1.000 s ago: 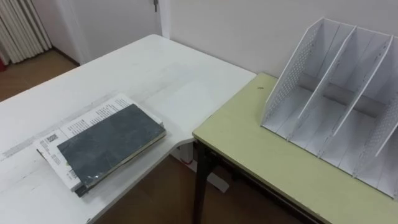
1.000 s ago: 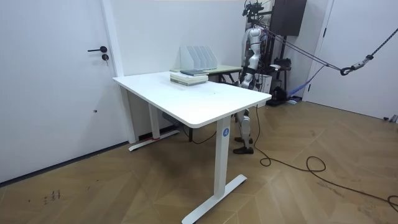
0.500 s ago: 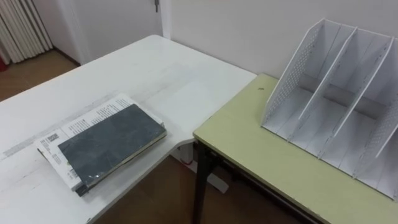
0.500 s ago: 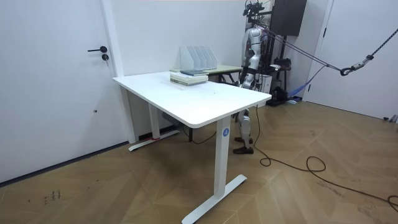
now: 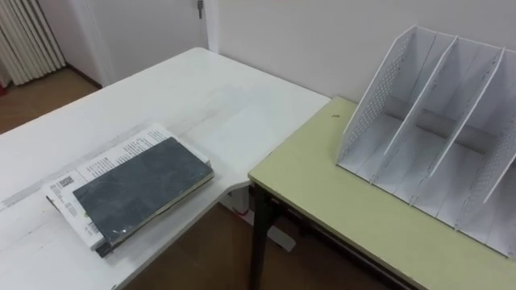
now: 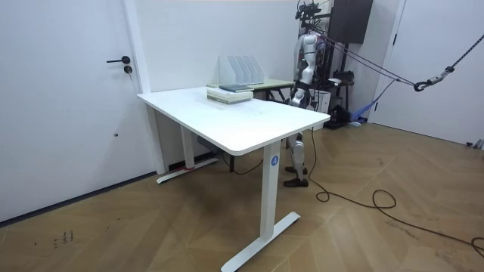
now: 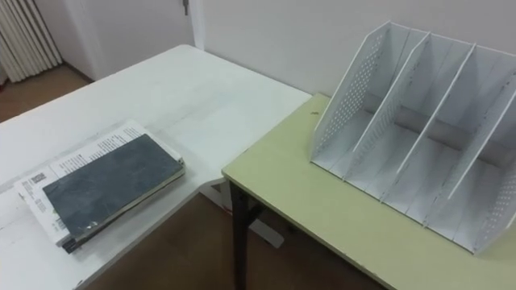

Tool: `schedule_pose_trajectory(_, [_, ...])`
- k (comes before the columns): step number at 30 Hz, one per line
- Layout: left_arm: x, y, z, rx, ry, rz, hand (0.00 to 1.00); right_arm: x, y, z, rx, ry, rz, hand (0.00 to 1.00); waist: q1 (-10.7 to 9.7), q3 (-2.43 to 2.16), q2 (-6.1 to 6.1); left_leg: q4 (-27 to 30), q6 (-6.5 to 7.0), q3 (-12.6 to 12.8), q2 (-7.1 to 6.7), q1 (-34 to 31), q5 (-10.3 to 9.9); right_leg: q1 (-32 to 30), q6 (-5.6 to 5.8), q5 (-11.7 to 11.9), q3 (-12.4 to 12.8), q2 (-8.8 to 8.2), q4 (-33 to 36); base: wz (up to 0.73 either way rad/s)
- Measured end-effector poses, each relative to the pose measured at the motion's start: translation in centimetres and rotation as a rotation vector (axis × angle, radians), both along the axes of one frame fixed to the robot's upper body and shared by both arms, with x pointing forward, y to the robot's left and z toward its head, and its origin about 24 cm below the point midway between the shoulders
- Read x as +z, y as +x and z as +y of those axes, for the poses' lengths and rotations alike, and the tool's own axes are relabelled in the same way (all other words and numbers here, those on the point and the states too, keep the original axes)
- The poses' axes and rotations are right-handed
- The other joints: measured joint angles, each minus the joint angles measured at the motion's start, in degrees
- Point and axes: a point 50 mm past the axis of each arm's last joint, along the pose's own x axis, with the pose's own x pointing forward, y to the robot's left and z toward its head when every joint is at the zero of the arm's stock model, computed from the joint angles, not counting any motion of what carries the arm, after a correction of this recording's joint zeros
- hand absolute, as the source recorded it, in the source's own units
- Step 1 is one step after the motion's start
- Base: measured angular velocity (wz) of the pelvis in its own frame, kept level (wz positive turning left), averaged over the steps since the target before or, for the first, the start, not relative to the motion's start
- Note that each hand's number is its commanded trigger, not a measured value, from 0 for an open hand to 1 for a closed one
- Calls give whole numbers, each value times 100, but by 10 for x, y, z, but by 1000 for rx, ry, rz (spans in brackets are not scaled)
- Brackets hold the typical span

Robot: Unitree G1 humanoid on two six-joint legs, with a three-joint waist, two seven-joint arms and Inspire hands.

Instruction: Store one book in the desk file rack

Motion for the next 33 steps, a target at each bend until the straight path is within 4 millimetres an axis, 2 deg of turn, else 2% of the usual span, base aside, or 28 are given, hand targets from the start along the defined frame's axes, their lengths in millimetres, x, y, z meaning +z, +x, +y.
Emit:
schedule_pose_trajectory(7, [3, 36, -32, -439, 68, -41, 0, 1, 12, 4, 67, 8, -24, 0, -289, 18, -1, 6, 2, -12, -3, 24, 1, 23, 0, 0, 24, -1, -8, 0])
schedule_pose_trajectory(8, [5, 42, -39, -514, 80, -63, 0, 1, 14, 5, 73, 7, -32, 0, -351, 34, -28, 19, 2, -24, -4, 26, 1, 19, 0, -4, 26, -6, -12, 0])
schedule_pose_trajectory(9, [8, 49, -48, -590, 92, -94, 0, 2, 19, 5, 83, 7, -43, 0, -416, 71, -28, 20, 2, -25, -5, 21, 2, 10, 3, -7, 34, -6, -12, 0])
schedule_pose_trajectory(11, [13, 59, -61, -687, 104, -144, 0, 2, 21, 6, 87, 7, -50, 0, -442, 100, -25, 20, 2, -15, -5, 20, 2, -7, 3, -7, 82, 5, -8, -7])
schedule_pose_trajectory(15, [31, 83, -88, -884, 137, -285, 0, 3, 25, 6, 124, 8, -60, 0, -468, 71, 13, 20, 2, 20, -3, -12, 2, -62, 2, -3, 141, 46, -2, -9])
schedule_pose_trajectory(21, [56, 104, -114, -1017, 161, -441, 0, 3, 32, 8, 170, 2, -65, 0, -565, 55, 30, 20, 2, -7, 0, -54, 2, -74, -7, 9, 106, 54, 1, 1])
schedule_pose_trajectory(23, [72, 113, -124, -1087, 187, -525, 0, 4, 33, 9, 175, 3, -64, 0, -590, 59, 22, 19, 1, -12, 1, -75, 2, -83, -10, 8, 92, 54, -6, 8])
schedule_pose_trajectory(27, [94, 124, -128, -1132, 242, -633, 0, 4, 37, 9, 181, 9, -50, 0, -609, 58, 27, 20, 1, -21, 2, -67, 2, -65, -11, 6, 88, 54, -12, 1])
schedule_pose_trajectory(29, [115, 129, -130, -1136, 270, -726, 0, 4, 36, 9, 177, 13, -47, 0, -614, 71, 5, 20, 1, -32, 3, -64, 2, -33, -11, 6, 57, 54, -12, 6])
schedule_pose_trajectory(33, [140, 138, -131, -1172, 366, -840, 0, 4, 36, 9, 183, 12, -44, 0, -557, 76, 1, 36, 1, -40, -1, -63, 2, -20, -10, 6, 4, 42, -20, 10])
